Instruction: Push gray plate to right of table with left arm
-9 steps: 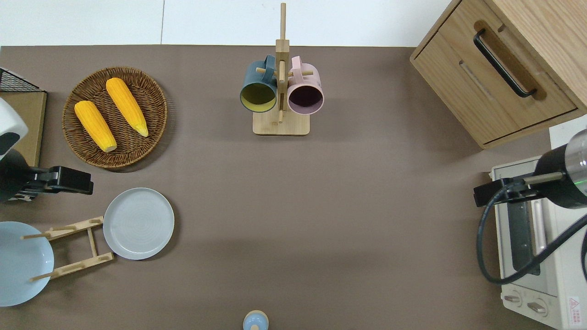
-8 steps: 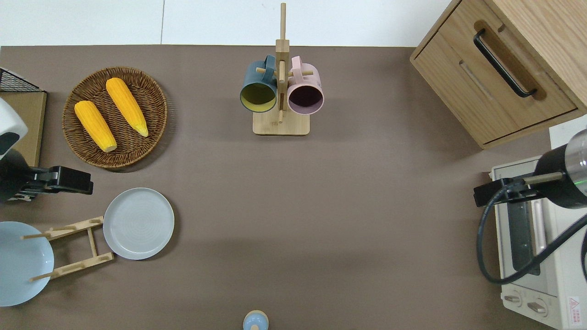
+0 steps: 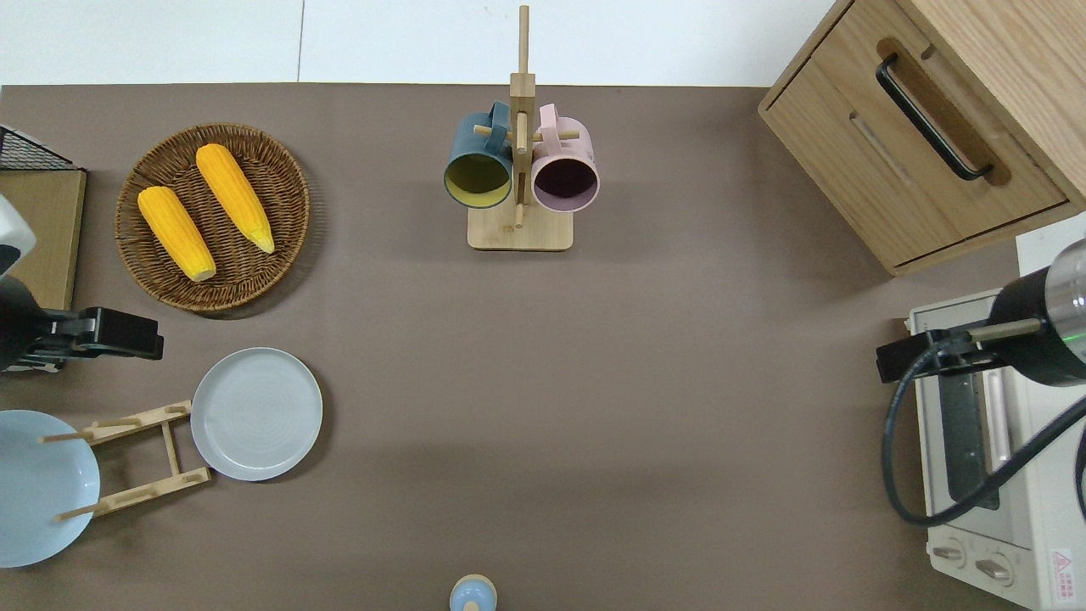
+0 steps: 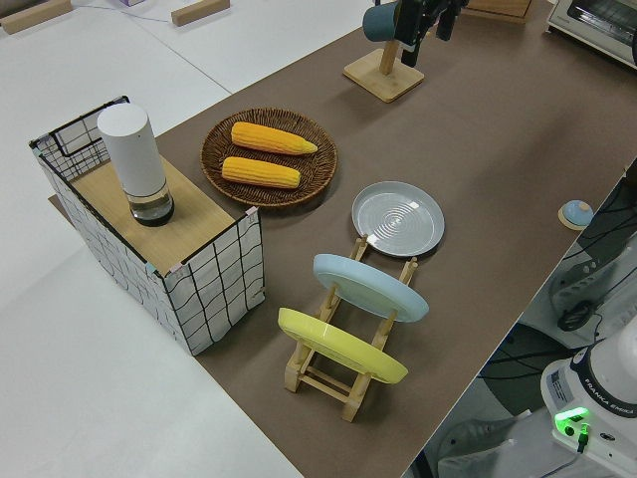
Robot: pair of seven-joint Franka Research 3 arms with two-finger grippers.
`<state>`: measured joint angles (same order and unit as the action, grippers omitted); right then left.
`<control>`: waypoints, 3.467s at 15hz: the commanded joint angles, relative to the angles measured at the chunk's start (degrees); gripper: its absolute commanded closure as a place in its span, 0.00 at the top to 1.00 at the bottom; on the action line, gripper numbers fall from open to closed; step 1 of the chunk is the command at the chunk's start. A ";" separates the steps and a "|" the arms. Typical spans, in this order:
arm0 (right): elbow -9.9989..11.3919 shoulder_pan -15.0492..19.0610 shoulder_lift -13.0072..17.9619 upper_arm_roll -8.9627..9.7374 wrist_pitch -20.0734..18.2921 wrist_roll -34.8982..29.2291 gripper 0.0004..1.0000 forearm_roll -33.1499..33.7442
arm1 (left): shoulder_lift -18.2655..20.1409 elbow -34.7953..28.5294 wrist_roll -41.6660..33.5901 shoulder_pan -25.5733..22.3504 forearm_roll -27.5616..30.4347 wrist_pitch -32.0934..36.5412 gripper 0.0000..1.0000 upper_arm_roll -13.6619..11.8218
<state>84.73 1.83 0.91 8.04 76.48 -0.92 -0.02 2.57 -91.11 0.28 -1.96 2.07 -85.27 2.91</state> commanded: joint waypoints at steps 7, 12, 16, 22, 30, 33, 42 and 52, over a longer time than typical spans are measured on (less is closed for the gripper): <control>-0.54 1.07 0.14 0.92 -0.89 -0.66 0.98 -0.25 | 4.79 -5.89 -0.90 -0.41 0.13 0.20 1.00 -0.36; -0.54 1.07 0.14 0.92 -0.89 -0.66 0.98 -0.25 | 16.21 -25.21 -0.99 -0.68 -0.05 -10.59 1.00 -1.41; -0.54 1.07 0.14 0.92 -0.89 -0.66 0.98 -0.25 | 21.50 -37.37 -1.08 -1.64 -0.57 -19.31 1.00 -2.03; -0.54 1.07 0.14 0.92 -0.89 -0.75 0.98 -0.25 | 22.56 -49.84 -1.51 -4.45 -1.98 -33.18 1.00 -2.03; -0.54 1.07 0.14 0.92 -0.89 -0.66 0.98 -0.25 | 19.76 -59.00 -3.62 -8.49 -2.07 -46.91 1.00 -1.94; -0.54 1.07 0.14 0.92 -0.89 -0.66 0.98 -0.25 | 13.71 -60.76 -3.62 -8.76 -1.98 -54.63 1.00 -2.03; -0.54 1.07 0.14 0.92 -0.89 -0.66 0.98 -0.25 | 5.95 -61.20 -3.62 -9.20 -1.98 -62.21 0.11 -2.03; -0.54 1.07 0.14 0.92 -0.89 -0.66 0.98 -0.25 | 6.30 -61.20 -3.10 -8.94 -2.07 -61.86 0.00 -1.94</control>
<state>84.73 1.83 0.91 8.04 76.48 -0.92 -0.02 9.25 -151.46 -2.61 -10.25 0.98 -146.57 0.72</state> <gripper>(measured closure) 0.013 0.938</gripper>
